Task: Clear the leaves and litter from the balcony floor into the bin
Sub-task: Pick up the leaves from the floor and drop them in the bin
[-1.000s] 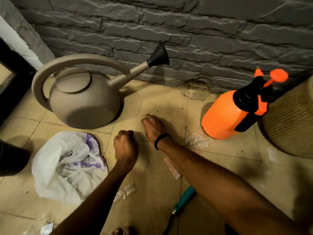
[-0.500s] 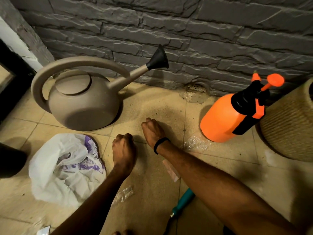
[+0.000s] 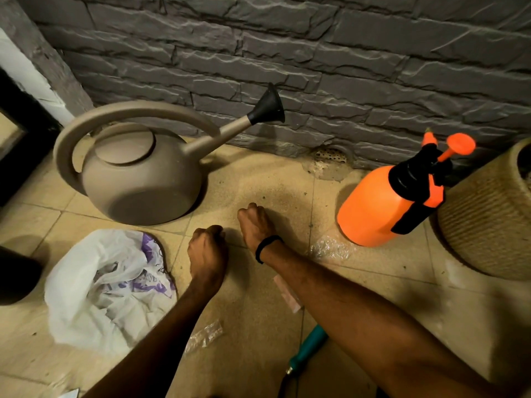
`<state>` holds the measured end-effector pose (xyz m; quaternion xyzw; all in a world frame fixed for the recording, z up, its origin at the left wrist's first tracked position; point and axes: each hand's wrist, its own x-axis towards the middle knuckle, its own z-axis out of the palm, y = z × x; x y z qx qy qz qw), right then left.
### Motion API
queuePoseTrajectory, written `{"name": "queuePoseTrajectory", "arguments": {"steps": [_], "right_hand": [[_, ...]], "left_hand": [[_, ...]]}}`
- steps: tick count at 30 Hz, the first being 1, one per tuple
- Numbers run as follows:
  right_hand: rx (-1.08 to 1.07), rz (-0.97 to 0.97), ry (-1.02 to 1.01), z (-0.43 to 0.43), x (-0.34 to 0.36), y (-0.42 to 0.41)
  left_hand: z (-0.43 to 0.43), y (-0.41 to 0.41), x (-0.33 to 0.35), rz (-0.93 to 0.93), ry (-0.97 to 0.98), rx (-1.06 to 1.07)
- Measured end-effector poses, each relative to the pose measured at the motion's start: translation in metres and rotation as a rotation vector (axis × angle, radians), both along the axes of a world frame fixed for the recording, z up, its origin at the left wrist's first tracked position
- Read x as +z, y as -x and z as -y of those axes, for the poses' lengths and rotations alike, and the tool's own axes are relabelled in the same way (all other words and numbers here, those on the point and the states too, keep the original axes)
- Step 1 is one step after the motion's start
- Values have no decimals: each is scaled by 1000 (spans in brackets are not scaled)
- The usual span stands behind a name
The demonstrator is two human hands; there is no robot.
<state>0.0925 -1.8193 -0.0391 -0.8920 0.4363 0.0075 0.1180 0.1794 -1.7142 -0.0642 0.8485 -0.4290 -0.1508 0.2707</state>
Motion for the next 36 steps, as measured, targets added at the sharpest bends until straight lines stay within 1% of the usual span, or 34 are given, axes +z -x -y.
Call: {"name": "queuePoseTrajectory", "arguments": {"steps": [2,4,5,6,7,8,10,12,13,14,15,17,19,21,22,23,24,26,27,28,30,31,34,36], "right_hand": [[3,9,16,3,0,1],[-4,14,15,7,-1,2],[-52,56,-11,11,-3,1],[-143,123,-60,16,-3,2],[-250,171,-134,23,-2,4],[-346,211,-219,31,0,4],[-534,356,-455,49,6,10],[-699,610,-835,57,23,15],[-747,736,-1018,58,31,15],[-742,810,-1136,57,41,16],[-698,825,-1199,56,47,16],[-535,763,-1259,51,58,13],[-383,629,-1214,45,64,8],[-268,458,-1073,41,66,3],[-228,404,-1014,40,68,0],[-209,392,-978,41,68,-1],[-208,422,-966,42,70,-2],[-234,529,-881,48,70,0],[-240,550,-786,52,68,3],[-224,525,-666,56,64,6],[-148,372,-460,58,51,13],[-110,280,-415,56,41,16],[23,57,-367,40,13,24],[102,8,-288,30,-3,25]], "left_hand": [[4,-2,1,-23,16,17],[9,-2,8,-106,41,67],[11,-2,10,-170,50,104],[14,-3,11,-268,56,150],[18,-4,13,-411,60,215],[21,-6,16,-599,64,299],[29,-7,24,-956,59,460],[36,-6,36,-1163,48,552],[39,-5,40,-1250,54,575],[41,-4,44,-1344,72,579],[43,-4,46,-1430,90,576],[47,-2,47,-1561,120,572],[52,0,48,-1650,155,578],[56,1,47,-1743,167,581],[57,0,45,-1789,173,583],[57,-2,42,-1828,177,592],[57,-4,40,-1863,179,609],[55,-9,38,-1897,190,663],[54,-11,38,-1887,206,695],[52,-14,39,-1867,231,727],[46,-20,37,-1820,300,789],[43,-24,35,-1805,333,817],[36,-36,26,-1742,389,891],[33,-41,23,-1717,414,933]]}}
